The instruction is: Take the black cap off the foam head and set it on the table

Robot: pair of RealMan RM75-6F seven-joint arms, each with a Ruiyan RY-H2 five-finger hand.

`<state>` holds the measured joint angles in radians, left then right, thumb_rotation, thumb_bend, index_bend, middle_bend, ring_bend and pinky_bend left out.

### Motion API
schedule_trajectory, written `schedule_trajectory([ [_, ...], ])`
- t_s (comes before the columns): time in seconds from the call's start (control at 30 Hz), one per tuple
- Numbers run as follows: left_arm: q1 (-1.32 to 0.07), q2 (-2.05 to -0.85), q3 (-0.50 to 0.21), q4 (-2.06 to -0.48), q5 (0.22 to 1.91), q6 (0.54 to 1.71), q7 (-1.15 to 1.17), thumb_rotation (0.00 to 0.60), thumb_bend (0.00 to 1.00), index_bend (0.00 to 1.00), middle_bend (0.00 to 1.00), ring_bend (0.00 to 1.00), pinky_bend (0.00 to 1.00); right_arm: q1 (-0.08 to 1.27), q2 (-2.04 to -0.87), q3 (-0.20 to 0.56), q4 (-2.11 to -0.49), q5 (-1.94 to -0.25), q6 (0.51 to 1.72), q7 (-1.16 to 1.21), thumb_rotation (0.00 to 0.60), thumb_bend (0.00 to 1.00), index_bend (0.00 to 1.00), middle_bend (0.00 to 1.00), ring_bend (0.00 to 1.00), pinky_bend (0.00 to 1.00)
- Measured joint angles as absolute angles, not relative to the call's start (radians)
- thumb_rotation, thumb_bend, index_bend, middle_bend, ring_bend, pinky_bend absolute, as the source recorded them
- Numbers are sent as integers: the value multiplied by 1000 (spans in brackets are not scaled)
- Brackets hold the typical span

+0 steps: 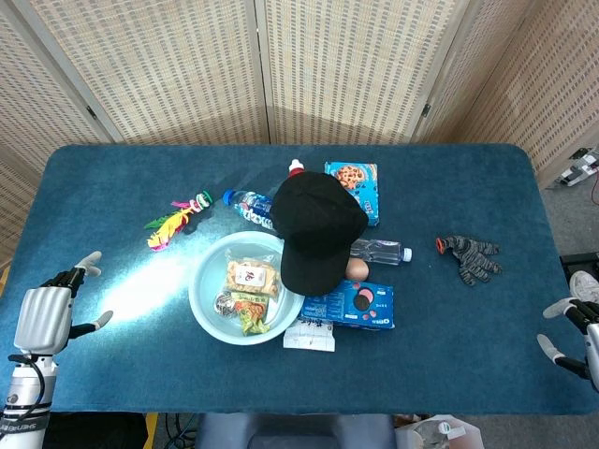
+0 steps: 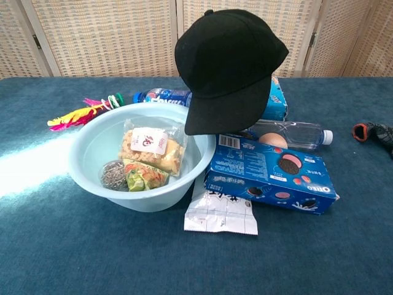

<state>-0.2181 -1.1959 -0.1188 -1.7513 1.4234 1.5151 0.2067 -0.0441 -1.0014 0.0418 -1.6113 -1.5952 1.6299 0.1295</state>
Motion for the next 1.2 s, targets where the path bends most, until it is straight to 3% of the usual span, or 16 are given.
schedule_trajectory([
  [0.6, -295, -1187, -112, -1701, 1561, 1432, 80, 600, 75, 240, 370, 425, 546, -32, -976, 51, -1652, -1589, 1621, 87, 600, 239, 491, 439, 409, 518],
  [0.73, -335, -1187, -108, -1679, 1618, 1402, 36, 600, 74, 248, 430, 477, 606, -30, -972, 52, -1659, -1585, 1616, 80, 600, 239, 491, 439, 409, 518],
  [0.9, -404, -1205, -105, -1628, 1692, 1362, -49, 600, 74, 252, 552, 588, 777, -26, -971, 52, -1665, -1580, 1608, 75, 600, 238, 491, 439, 409, 518],
  [1.2, -521, -1329, -127, -1534, 1731, 1303, -100, 600, 74, 353, 643, 677, 815, -21, -974, 52, -1666, -1571, 1595, 69, 600, 239, 491, 439, 409, 518],
])
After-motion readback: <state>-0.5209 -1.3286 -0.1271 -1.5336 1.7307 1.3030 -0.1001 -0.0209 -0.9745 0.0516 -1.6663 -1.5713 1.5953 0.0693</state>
